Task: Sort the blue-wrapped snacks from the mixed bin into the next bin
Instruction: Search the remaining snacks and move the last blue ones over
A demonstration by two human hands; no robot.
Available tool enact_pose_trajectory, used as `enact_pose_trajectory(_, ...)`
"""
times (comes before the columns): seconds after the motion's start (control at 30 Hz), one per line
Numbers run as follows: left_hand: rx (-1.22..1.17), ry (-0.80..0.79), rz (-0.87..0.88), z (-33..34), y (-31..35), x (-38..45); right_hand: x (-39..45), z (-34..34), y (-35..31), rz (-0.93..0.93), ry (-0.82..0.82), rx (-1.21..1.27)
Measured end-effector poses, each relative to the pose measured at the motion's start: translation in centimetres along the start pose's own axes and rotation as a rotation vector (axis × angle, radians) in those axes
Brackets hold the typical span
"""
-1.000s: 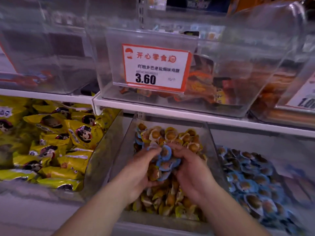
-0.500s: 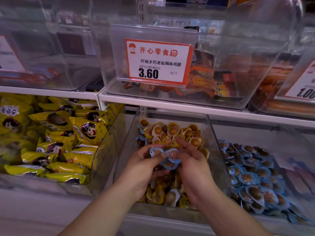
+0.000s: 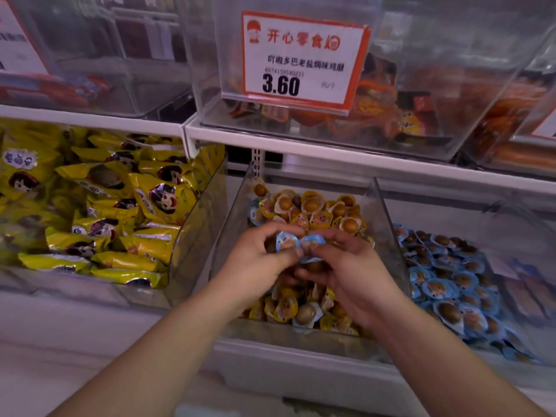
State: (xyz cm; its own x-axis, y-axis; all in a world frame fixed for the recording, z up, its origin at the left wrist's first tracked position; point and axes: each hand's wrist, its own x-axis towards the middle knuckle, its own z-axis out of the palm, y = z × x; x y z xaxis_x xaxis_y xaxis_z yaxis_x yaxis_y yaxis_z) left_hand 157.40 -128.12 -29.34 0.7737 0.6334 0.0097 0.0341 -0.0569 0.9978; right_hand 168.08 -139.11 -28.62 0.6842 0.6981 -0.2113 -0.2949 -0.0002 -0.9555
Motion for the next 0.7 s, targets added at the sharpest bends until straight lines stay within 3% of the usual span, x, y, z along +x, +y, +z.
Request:
enact_pose_trajectory(0.07, 0.270, 0.001, 0.140, -0.5, -0.2, -0.1, -0.2, -0.3, 0.0, -0.014, 0.039, -0.004)
enact_pose_trajectory(0.17, 0.346, -0.001, 0.144, -1.0, -0.4, -0.2, -0.3, -1.2, -0.8, -0.104, 0.057, -0.153)
enact_pose_trajectory(0.27, 0.322, -0.015, 0.105, -1.2, -0.6, -0.1, -0.7, -2.3, -1.7, -0.292, -0.173, -0.905)
enact_pose_trajectory(0.37, 0.262, 0.004, 0.080, -1.3, -0.5, 0.0, -1.2, -2.9, -1.3, -0.234, -0.486, -1.442)
enact_pose_trajectory(0.53, 0.234, 0.028, 0.056, -0.9, -0.2, -0.3, -1.1, -2.4, -1.1, -0.229, -0.629, -1.495)
enact_pose_trajectory(0.7, 0.233, 0.018, 0.074, -0.2, -0.2, 0.1, -1.8, -2.8, -0.9, -0.210, -0.434, -1.262)
